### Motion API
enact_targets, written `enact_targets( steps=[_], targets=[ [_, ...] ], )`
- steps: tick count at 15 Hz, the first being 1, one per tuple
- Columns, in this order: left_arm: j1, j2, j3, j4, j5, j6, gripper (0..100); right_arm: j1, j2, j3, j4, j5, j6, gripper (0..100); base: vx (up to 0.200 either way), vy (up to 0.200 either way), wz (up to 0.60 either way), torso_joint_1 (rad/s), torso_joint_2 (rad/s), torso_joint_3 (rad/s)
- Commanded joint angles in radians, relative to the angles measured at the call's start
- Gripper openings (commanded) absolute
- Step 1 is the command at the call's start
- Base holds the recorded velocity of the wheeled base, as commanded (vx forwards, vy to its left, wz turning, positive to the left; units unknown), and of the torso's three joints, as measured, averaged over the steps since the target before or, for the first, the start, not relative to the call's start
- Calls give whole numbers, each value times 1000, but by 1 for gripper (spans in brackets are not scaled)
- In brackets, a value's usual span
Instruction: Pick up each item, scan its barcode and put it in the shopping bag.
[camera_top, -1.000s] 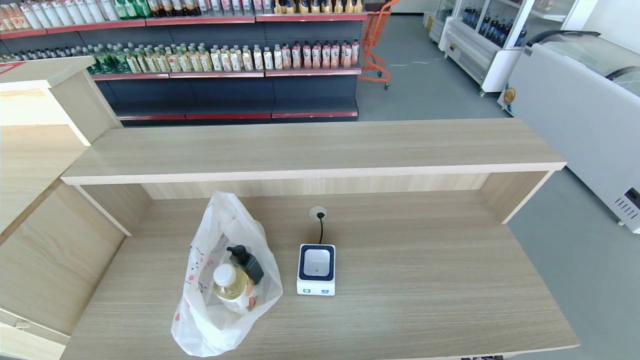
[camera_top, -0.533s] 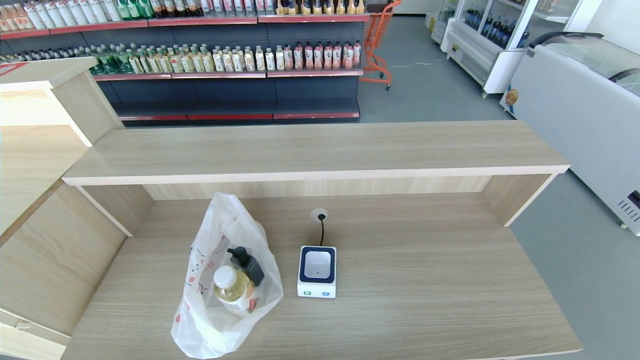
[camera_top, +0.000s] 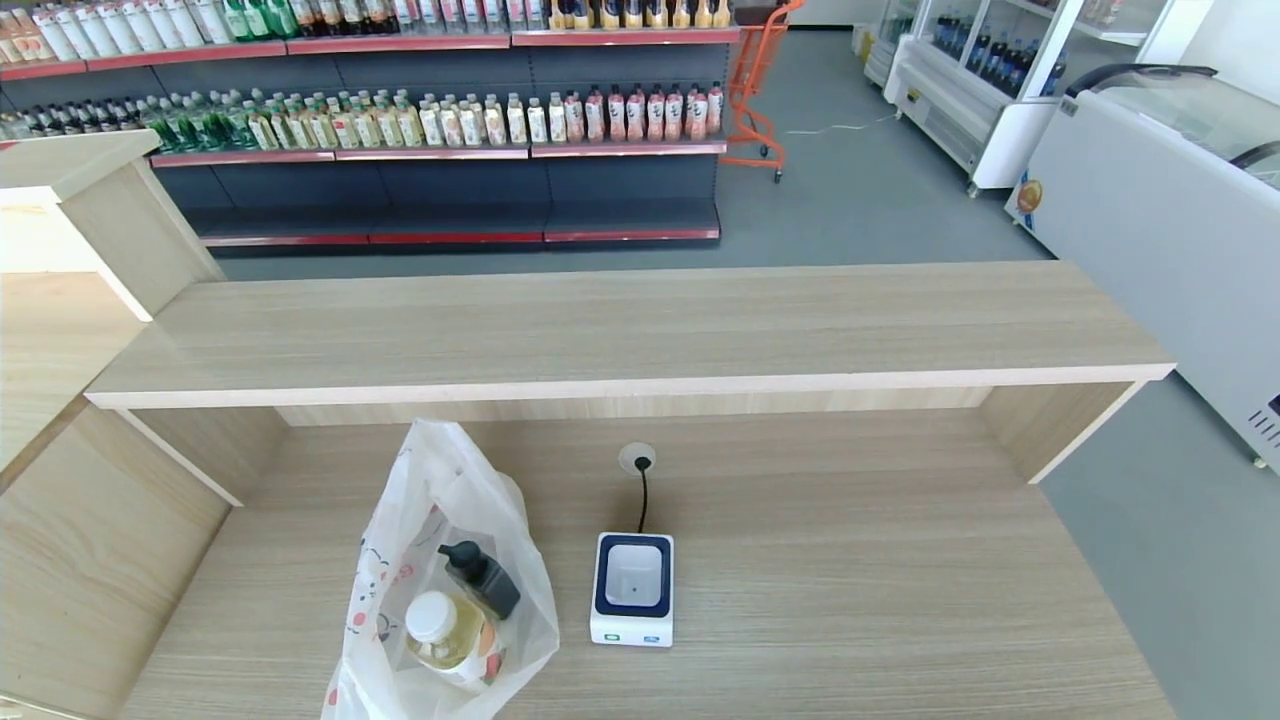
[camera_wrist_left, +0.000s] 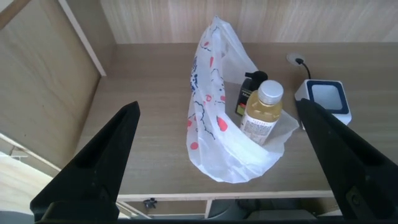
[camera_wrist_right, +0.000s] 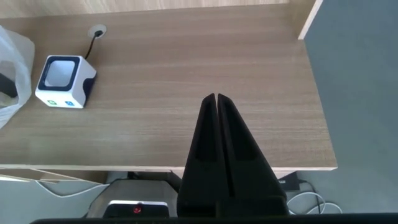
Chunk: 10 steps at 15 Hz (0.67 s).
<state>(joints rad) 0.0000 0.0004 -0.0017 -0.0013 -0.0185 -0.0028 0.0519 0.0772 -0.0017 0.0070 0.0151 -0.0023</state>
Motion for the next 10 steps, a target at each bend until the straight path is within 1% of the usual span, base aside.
enact_targets(
  steps=[1,10],
  targets=[
    [0,0,0,0,0,0,100,0,3,0,1,0,-1,0,0,0,0,0,0,0],
    [0,0,0,0,0,0,100,0,3,0,1,0,-1,0,0,0,0,0,0,0]
  ],
)
